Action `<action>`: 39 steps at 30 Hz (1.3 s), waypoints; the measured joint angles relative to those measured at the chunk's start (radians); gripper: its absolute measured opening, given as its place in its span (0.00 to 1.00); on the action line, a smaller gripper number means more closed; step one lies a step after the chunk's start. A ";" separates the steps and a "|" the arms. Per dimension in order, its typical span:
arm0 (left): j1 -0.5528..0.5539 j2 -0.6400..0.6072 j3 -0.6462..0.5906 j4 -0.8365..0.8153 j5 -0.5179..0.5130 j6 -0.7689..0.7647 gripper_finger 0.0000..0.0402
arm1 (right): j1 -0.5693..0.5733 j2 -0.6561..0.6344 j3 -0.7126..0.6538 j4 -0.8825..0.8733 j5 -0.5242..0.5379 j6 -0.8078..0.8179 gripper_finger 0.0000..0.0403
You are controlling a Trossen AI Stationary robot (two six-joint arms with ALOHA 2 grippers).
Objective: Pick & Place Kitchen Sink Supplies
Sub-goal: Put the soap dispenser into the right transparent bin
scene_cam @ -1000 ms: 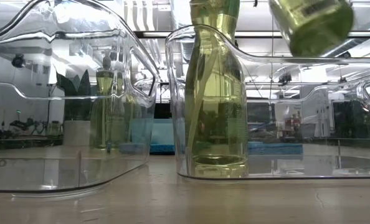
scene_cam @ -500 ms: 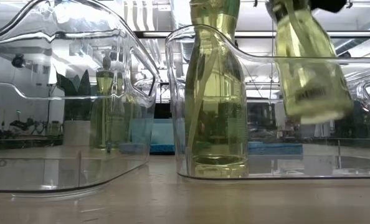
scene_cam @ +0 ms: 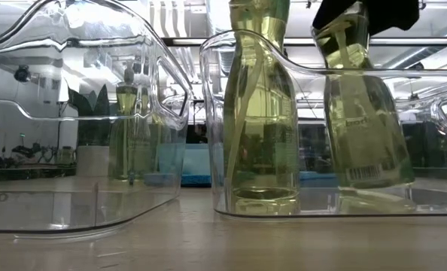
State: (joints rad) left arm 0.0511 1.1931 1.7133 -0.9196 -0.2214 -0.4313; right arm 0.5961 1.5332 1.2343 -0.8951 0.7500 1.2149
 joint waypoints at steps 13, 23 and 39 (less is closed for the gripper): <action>0.000 0.000 -0.001 -0.004 0.000 0.030 0.51 | 0.091 0.026 -0.001 -0.021 0.036 0.126 0.73; 0.000 0.002 -0.019 -0.002 0.000 0.042 0.51 | 0.096 0.025 0.010 0.000 -0.033 -0.024 0.74; 0.000 0.003 -0.020 -0.002 0.000 0.036 0.51 | 0.078 0.026 0.178 -0.092 -0.011 -0.101 0.87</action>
State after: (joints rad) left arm 0.0512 1.1965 1.6936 -0.9211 -0.2218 -0.3949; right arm 0.6744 1.5589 1.4118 -0.9870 0.7389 1.1139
